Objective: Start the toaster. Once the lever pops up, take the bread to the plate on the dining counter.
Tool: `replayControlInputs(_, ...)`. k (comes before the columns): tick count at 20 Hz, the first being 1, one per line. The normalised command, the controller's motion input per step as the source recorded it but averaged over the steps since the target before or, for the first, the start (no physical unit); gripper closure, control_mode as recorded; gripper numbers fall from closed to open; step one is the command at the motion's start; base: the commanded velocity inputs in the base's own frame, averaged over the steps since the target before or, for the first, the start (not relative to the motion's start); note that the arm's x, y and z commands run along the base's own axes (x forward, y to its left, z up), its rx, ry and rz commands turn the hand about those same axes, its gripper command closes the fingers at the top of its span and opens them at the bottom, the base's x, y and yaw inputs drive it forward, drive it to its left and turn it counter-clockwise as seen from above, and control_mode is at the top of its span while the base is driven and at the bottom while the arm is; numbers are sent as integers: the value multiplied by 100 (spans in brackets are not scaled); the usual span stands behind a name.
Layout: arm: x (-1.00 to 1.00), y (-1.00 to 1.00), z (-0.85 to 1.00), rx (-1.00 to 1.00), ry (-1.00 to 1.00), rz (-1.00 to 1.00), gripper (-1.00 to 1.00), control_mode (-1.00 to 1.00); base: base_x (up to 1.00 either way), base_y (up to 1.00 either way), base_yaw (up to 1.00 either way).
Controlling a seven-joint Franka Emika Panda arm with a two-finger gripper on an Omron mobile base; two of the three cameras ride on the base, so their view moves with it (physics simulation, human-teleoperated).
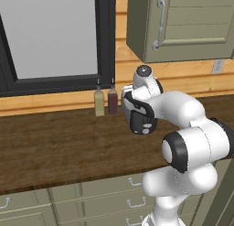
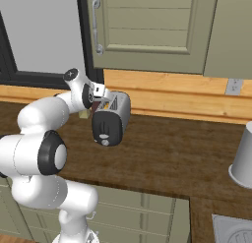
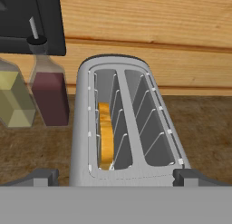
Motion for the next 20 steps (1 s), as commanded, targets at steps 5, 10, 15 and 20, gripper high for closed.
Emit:
replayControlInputs(5,0,0,0,0,0,0,-100,-100,0,0,0)
replayControlInputs(10,0,0,0,0,0,0,-100,-100,0,0,0)
replayControlInputs(15,0,0,0,0,0,0,-100,-100,0,0,0)
replayControlInputs(20,0,0,0,0,0,0,-100,-100,0,0,0)
